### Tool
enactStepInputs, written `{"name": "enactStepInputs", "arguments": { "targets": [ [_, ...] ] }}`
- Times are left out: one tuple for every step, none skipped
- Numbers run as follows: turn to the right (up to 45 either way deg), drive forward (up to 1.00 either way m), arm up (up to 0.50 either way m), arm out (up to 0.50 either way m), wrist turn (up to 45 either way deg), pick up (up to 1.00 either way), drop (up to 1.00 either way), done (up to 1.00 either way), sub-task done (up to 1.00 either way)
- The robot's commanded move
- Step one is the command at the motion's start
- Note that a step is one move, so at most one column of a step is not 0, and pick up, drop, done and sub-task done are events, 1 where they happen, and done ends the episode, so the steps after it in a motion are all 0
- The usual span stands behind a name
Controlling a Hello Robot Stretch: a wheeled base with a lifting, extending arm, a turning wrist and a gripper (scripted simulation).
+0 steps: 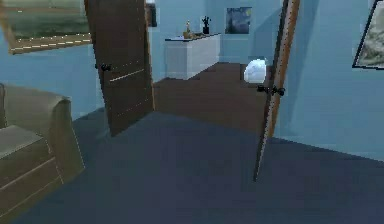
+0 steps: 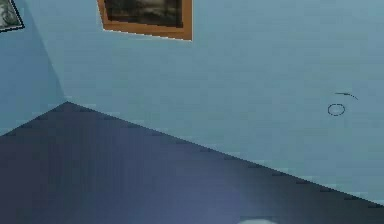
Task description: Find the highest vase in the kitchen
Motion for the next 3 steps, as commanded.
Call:
{"name": "enactStepInputs", "arguments": {
  "targets": [
    [0.0,1.00,0.00,0.00,0.0,0.00,0.00,0.00,0.00],
    [3.0,0.00,0.00,0.00,0.0,0.00,0.00,0.00,0.00],
    [0.0,1.00,0.00,0.00,0.0,0.00,0.00,0.00,0.00]
  ]
}}
